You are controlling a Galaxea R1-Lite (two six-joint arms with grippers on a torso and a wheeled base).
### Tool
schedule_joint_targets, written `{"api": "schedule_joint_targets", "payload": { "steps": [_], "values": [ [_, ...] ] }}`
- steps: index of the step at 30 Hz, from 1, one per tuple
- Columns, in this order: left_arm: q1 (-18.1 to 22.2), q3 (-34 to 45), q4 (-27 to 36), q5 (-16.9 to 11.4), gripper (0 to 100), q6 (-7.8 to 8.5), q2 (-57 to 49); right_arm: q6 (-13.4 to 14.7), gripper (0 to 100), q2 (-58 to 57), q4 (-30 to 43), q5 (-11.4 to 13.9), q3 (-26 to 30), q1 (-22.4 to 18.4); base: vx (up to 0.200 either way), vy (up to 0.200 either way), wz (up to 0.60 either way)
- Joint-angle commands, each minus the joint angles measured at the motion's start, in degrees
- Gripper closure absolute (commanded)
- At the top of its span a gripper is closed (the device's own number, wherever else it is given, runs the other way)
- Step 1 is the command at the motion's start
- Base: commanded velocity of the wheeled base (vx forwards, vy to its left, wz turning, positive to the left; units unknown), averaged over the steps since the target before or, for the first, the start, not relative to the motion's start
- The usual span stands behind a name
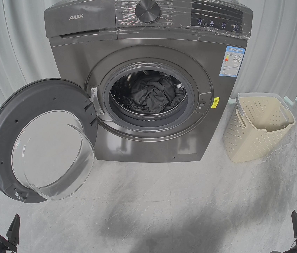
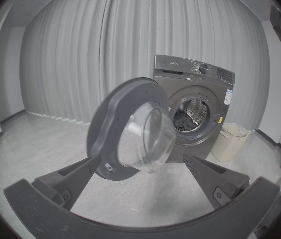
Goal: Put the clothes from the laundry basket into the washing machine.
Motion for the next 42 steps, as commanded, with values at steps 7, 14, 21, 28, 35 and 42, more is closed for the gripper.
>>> {"api": "schedule_joint_targets", "payload": {
  "steps": [7,14,21,28,35,42],
  "values": [
    [7.0,1.0,1.3,-2.2,0,5.90,-8.6,-2.1,0,-2.5,0.0,-2.5,0.2,-1.0,0.000,0.000,0.00],
    [6.5,0.9,5.9,-11.2,0,4.23,-8.6,-2.3,0,-2.5,-0.1,0.6,0.3,-1.0,0.000,0.000,0.00],
    [6.5,0.9,5.5,-10.5,0,4.93,-8.6,-1.9,0,-2.5,-0.5,-5.5,0.4,-1.0,0.000,0.000,0.00],
    [6.5,0.9,5.5,-10.0,0,3.97,-8.6,-4.0,0,-2.5,0.4,-2.7,1.0,-1.0,-0.200,0.000,0.00],
    [6.5,0.9,5.5,-10.0,0,4.32,-8.6,-3.2,0,-2.5,1.8,-2.3,0.9,-0.8,-0.057,0.000,0.00],
    [6.4,1.0,5.4,-10.2,0,4.49,-8.6,-3.0,0,-2.5,1.8,-1.5,1.0,-0.8,0.000,0.086,0.00]
  ]
}}
